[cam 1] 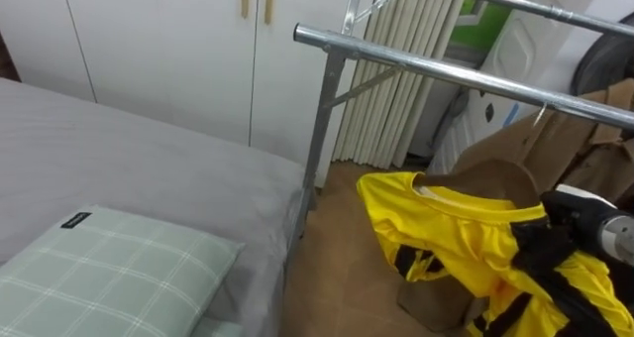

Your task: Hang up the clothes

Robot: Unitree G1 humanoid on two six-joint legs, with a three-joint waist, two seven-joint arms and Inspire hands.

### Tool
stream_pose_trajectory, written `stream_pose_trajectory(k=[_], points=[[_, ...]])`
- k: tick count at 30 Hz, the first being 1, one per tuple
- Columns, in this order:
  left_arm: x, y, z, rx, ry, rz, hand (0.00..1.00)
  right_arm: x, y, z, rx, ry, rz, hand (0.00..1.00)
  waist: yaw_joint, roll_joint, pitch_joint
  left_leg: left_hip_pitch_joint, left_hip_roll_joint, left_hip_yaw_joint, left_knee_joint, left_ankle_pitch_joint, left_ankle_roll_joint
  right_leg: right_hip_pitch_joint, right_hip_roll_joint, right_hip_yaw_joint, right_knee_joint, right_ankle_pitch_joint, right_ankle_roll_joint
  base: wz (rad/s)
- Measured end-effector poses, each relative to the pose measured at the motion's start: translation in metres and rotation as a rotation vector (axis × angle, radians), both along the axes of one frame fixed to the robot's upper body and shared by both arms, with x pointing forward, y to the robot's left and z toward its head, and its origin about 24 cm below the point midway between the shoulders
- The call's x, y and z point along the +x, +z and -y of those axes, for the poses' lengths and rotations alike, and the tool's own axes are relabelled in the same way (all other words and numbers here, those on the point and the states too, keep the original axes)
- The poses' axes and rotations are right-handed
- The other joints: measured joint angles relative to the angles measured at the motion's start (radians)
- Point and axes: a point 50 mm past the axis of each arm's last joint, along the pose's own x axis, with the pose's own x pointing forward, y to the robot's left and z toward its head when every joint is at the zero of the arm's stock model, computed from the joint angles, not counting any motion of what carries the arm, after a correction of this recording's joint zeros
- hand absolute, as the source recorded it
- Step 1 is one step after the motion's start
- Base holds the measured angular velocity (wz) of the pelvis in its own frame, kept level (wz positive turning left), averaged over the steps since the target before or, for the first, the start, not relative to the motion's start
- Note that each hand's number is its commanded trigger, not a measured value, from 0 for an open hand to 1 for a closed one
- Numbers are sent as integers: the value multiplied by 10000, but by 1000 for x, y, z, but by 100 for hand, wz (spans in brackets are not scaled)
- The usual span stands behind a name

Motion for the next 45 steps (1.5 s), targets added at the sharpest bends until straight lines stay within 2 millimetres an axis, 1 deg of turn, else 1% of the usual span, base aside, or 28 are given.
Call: stream_pose_trajectory(k=[2, 4, 8, 12, 16, 27, 30, 36, 41, 45], points=[[1, 0, 1, -31, -74, 8, 0, 1, -1, -2, -92, 137, -64, 100, 89, -13, 3, 31, 2, 13, -13, 0, 0, 11, 9, -5, -7, 25, -4, -3], [1, -1, 2, -45, -200, -35, 0, 4, -1, -9, -258, 558, -231, 100, 185, -15, 6, 103, 11, 40, -34, 0, 0, 20, 13, -40, -26, 48, -18, -2], [2, 0, 2, -40, -311, -51, 0, 6, 1, -13, -258, 861, -268, 100, 262, -36, 18, 145, 11, 22, -51, 0, 0, 103, 6, -58, -42, 47, -16, 0], [4, 1, -1, 35, -461, -62, 0, 10, 7, -20, -254, 1184, -35, 100, 336, -120, 80, 187, 13, 15, -54, 0, 0, 169, 25, -18, -98, 54, -10, 0], [5, 1, -1, 30, -498, -36, 0, 13, 13, -26, -289, 1469, 213, 100, 392, -129, 83, 183, 13, -4, -53, 0, 0, 190, 35, -13, -208, 92, 14, 0], [7, 1, 0, 38, -655, -65, 0, 14, 14, -27, -315, 1546, 267, 100, 436, -135, 85, 179, 18, -32, -60, 0, 0, 262, 18, -83, -219, 114, 17, 0], [7, 1, 0, 35, -662, -60, 0, 14, 14, -27, -609, 1620, 211, 100, 437, -137, 84, 175, 13, -39, -64, 0, 0, 263, 0, -104, -205, 113, 19, 0], [8, 1, -1, 44, -675, -19, 0, 15, 18, -25, -951, 1462, 731, 100, 408, -129, 81, 61, 17, -36, -59, 0, 0, 162, -4, -132, -202, 116, 13, 0], [8, 1, 1, 5, -686, -14, 0, 16, 20, -23, -1354, 1350, 1098, 100, 417, -68, 65, 27, 30, -38, -54, 0, 0, 163, 2, -166, -221, 127, 6, 0], [8, 0, 2, -14, -751, -37, 0, 18, 23, -21, -2296, 1404, 1367, 100, 422, 24, 55, 14, 24, -44, -48, 0, 0, 150, -9, -189, -212, 132, 7, 0]])
